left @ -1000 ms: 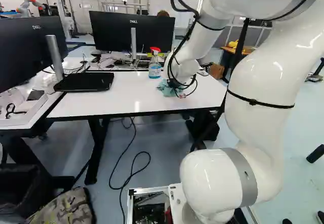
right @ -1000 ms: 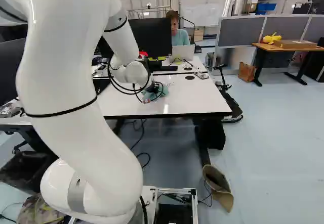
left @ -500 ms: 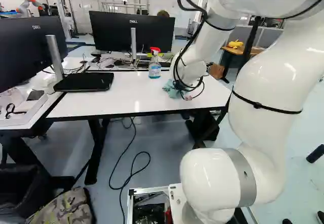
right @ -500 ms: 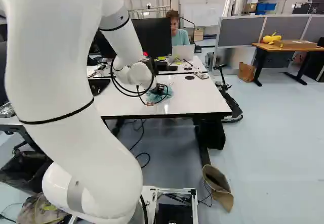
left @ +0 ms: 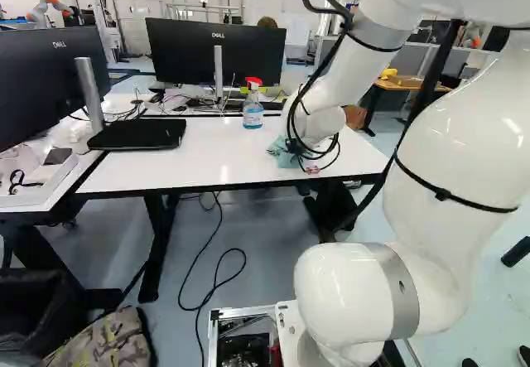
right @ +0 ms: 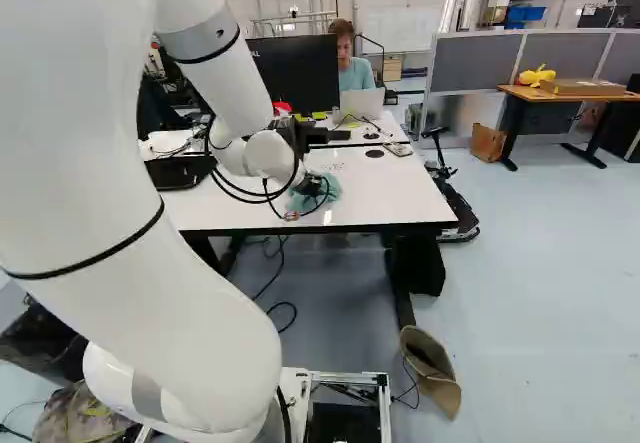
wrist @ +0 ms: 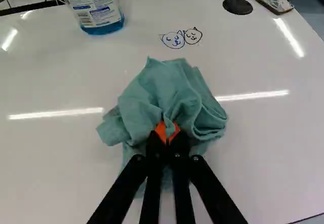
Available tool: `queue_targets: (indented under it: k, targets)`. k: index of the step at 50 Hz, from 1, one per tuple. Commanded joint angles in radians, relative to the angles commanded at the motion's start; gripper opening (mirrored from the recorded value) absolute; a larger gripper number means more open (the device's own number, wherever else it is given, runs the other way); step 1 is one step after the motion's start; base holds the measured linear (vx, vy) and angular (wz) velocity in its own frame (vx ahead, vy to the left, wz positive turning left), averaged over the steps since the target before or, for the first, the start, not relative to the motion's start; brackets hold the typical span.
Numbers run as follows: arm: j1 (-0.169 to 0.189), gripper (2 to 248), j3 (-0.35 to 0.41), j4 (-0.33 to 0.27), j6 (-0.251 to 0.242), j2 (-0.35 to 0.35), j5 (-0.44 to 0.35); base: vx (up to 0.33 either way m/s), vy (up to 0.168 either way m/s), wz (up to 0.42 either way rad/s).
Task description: Clean the table with the green towel
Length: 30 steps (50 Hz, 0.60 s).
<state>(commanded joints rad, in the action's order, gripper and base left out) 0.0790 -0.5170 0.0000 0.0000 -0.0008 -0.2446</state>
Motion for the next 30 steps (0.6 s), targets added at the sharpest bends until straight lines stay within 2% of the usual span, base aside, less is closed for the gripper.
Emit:
queue_targets:
  k: [8, 30]
  targets:
    - [-0.010, 26, 0.036, 0.000, 0.000, 0.036, 0.000, 0.000, 0.000, 0.000]
    - [-0.024, 26, 0.040, 0.000, 0.000, 0.088, 0.000, 0.000, 0.000, 0.000]
